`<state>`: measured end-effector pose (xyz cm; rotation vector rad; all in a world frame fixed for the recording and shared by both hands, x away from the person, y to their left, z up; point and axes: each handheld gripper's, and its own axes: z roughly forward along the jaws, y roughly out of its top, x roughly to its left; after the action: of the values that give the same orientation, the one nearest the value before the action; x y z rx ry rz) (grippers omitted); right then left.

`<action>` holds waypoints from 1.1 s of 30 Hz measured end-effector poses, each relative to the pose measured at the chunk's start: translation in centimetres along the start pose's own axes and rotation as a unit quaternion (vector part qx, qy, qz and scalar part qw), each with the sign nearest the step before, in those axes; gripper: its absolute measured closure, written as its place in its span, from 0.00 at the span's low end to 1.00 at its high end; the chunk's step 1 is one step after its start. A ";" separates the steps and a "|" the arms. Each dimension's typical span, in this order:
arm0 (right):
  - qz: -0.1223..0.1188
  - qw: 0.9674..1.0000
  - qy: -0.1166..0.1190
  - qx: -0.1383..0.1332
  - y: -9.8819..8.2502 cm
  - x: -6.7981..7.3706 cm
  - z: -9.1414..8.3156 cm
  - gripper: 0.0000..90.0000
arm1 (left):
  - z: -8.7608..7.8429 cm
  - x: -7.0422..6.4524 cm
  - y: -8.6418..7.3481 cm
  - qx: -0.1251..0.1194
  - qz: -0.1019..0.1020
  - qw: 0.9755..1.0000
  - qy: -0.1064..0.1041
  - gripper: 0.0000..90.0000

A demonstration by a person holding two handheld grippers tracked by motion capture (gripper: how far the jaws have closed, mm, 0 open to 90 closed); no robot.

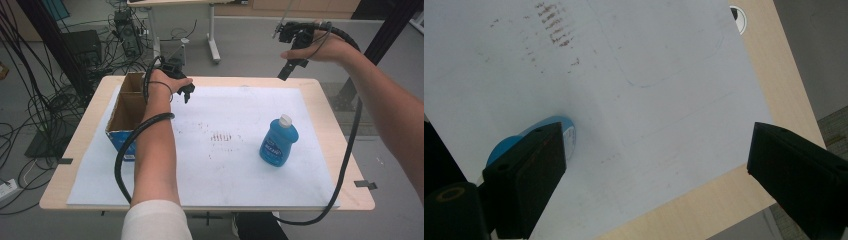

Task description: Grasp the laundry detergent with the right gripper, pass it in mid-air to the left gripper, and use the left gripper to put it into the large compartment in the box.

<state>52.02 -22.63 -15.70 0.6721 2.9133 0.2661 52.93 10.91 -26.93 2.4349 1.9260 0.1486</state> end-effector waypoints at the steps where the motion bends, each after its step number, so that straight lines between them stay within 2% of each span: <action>1: 0.000 1.000 0.000 0.000 0.0 0.0 0.0 0.10 | 0.0 0.0 0.0 0.000 0.001 1.000 0.000 0.07; 15: 0.004 1.000 0.001 -0.002 -0.1 -0.1 0.0 0.10 | -0.1 -0.2 0.3 -0.001 0.001 1.000 0.001 0.07; 33: 0.009 1.000 0.001 -0.006 -1.3 -0.1 -0.4 0.10 | 0.0 -0.4 0.3 0.001 0.003 1.000 -0.001 0.07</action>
<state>51.48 -23.83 -15.52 0.6964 2.9071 0.2876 53.11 10.50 -26.90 2.4422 1.9185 0.1459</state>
